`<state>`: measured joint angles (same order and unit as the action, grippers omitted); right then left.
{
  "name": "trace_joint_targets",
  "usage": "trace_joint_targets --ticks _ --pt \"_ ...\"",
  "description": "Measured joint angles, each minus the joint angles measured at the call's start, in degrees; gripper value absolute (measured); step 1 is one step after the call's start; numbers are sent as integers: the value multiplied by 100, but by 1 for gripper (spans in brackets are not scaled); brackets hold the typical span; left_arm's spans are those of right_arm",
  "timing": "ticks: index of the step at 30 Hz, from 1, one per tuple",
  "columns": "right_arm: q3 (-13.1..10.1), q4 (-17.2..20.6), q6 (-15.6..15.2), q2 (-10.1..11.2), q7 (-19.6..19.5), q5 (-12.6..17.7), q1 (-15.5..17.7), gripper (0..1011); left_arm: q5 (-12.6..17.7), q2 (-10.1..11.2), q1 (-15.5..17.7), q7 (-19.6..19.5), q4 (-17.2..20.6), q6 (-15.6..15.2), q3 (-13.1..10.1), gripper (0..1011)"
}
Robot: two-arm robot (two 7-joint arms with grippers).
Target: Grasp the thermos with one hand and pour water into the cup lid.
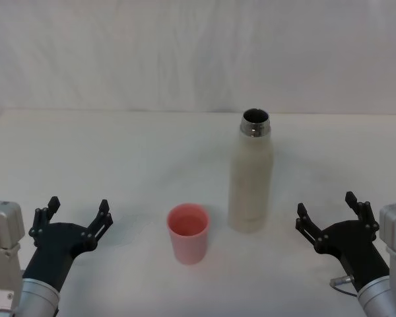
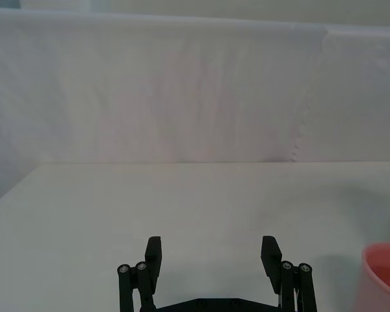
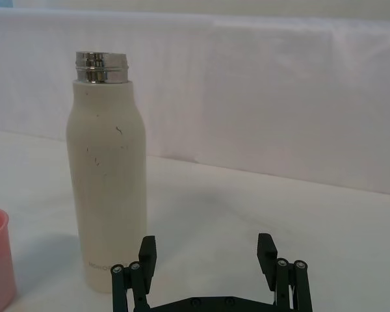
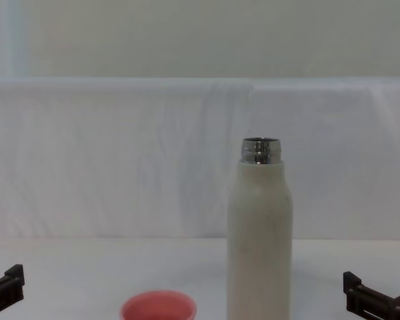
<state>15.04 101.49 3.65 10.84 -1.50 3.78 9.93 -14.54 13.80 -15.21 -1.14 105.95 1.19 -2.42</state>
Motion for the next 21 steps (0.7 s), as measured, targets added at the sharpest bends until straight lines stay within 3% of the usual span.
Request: trace_joint_targets --ticks 11,21 --pt "-6 2 -3 -7 5 -3 0 1000 0 0 0 0 0 0 0 1001" --pt "-163 154 -108 14 455 44 13 1000 0 0 0 0 0 0 0 1001"
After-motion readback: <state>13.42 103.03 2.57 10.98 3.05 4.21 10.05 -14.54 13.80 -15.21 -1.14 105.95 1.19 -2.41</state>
